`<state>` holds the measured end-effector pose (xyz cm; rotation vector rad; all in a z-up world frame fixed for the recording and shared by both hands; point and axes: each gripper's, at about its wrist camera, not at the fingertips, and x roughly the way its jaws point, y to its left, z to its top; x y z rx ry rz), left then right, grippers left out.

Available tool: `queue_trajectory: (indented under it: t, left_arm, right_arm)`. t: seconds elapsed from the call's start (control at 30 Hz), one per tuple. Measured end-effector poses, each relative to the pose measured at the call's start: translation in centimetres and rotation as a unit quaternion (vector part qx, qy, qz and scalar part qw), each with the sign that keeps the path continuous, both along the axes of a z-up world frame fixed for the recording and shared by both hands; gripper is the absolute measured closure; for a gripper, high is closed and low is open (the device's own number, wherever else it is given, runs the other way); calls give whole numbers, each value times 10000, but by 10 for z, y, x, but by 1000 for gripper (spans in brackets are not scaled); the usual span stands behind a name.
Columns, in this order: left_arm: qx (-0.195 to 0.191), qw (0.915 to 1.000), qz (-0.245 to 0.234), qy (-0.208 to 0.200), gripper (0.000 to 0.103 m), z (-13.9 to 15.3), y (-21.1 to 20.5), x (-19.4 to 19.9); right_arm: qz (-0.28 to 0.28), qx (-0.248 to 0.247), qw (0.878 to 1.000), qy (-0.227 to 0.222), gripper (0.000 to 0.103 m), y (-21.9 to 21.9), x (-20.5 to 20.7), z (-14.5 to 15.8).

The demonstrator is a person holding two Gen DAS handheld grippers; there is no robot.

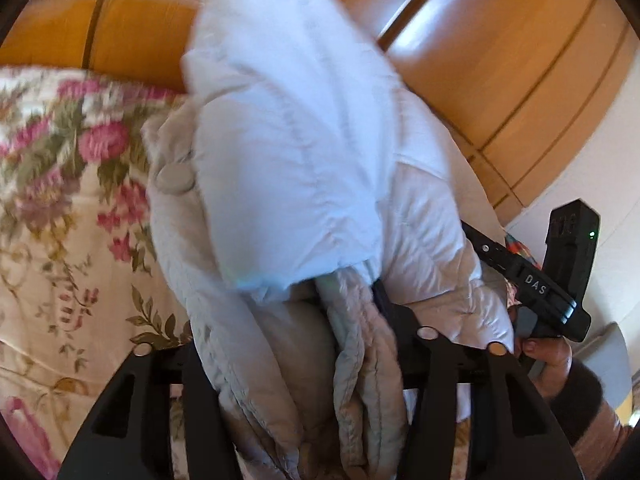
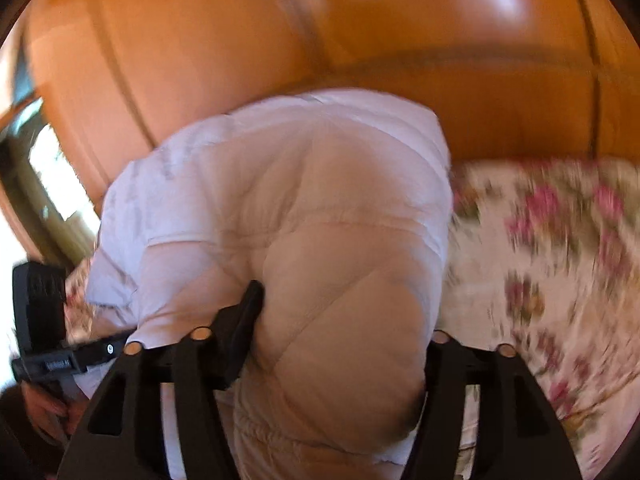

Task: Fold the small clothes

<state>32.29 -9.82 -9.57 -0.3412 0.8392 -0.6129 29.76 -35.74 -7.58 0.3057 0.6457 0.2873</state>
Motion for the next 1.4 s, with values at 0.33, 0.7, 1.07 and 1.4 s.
queue_trajectory:
  t: [0.33, 0.7, 1.07, 1.4]
  left_arm:
    - [402, 9977, 481, -270, 31, 3, -17, -34]
    - [1227, 9839, 869, -962, 31, 23, 18, -118]
    - [1780, 9781, 833, -689, 31, -16, 24, -111]
    - [1746, 9732, 1162, -939, 9, 22, 29, -179]
  right_arm:
    - [-480, -322, 9983, -27, 22, -6, -39, 12]
    - [-629, -1031, 9925, -186, 23, 45, -118, 26]
    - [-868, -1313, 9873, 237, 20, 60, -121, -4]
    - [-907, -396, 9951, -58, 10, 58, -190, 27]
